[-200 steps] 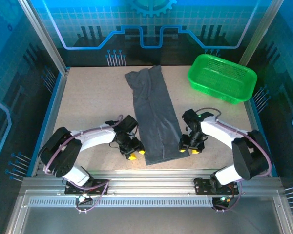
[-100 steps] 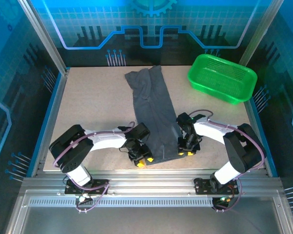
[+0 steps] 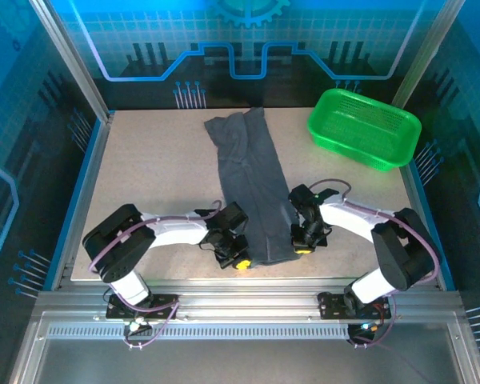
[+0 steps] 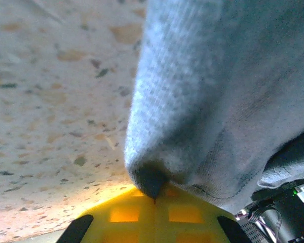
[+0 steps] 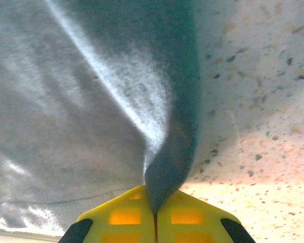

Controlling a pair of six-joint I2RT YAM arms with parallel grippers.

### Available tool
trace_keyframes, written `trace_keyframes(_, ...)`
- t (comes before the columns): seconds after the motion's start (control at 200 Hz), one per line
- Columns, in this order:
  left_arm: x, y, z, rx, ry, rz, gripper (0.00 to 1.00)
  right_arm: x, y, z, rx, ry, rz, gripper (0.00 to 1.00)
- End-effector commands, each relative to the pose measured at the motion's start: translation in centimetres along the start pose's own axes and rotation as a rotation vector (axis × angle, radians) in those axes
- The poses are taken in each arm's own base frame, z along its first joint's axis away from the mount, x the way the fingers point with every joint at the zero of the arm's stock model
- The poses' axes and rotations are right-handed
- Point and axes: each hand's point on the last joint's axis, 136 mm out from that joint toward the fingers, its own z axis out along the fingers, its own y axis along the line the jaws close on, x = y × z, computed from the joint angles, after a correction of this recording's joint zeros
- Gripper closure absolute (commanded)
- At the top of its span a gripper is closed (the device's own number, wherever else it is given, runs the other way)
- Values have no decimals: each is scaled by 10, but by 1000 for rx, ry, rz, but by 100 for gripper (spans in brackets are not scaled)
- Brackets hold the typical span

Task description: Fold and stack the t-shirts

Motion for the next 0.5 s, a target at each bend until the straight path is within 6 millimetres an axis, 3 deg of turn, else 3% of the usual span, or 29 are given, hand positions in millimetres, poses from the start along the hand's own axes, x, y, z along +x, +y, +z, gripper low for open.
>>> trace_keyframes(0.0, -23, 23, -18, -4, -171, -21, 100, 21, 16, -7, -55, 34, -16, 100)
trace_keyframes(0.23, 4, 72, -44, 24, -165, -96, 100, 52, 49, -11, -133, 86, -26, 100)
trace_keyframes(0.32, 8, 70, -48, 98, -162, -114, 100, 58, 53, -15, -140, 82, -4, 100)
trace_keyframes(0.495, 9, 43, -58, 213, -165, -91, 100, 54, 61, -33, -173, 48, 34, 100)
